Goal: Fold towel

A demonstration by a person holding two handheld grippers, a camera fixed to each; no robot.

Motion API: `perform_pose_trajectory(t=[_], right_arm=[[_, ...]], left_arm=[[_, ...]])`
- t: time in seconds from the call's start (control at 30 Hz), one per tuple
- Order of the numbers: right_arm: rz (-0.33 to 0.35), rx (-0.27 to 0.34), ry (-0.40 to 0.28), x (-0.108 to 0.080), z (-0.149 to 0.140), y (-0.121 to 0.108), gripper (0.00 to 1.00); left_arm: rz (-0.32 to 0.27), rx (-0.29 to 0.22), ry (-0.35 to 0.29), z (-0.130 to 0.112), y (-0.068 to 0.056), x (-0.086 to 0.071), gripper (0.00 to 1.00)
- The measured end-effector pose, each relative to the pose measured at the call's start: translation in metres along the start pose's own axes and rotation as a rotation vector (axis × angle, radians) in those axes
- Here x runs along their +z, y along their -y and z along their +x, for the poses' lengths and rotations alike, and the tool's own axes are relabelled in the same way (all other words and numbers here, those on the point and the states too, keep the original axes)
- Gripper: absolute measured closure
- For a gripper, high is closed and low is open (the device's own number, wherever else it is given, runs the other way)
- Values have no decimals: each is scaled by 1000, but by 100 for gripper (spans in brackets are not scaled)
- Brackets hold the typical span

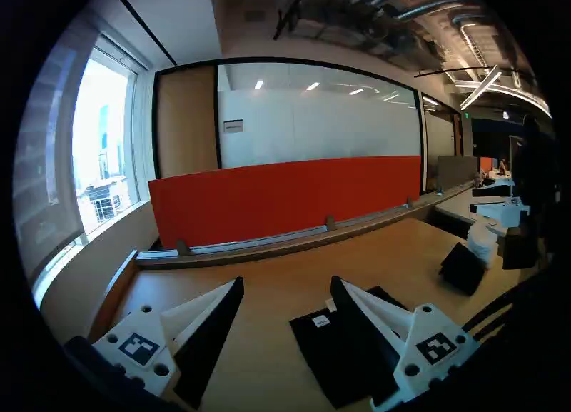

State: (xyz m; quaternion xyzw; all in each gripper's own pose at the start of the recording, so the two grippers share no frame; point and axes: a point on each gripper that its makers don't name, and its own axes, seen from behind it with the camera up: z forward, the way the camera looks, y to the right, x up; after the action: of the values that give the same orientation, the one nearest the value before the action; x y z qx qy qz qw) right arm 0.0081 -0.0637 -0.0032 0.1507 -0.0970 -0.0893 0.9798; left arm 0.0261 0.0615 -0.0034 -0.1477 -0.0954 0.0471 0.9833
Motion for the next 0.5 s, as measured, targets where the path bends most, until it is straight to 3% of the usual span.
perform_pose_trajectory(t=[0.2,0.5], right_arm=[[39,-27,42,0,-10,10,0],[94,-24,86,3,-36,27,0]], left_arm=[[-56,41,55,-20,-16,6,10],[-106,57,122,-57,-34,14,10]])
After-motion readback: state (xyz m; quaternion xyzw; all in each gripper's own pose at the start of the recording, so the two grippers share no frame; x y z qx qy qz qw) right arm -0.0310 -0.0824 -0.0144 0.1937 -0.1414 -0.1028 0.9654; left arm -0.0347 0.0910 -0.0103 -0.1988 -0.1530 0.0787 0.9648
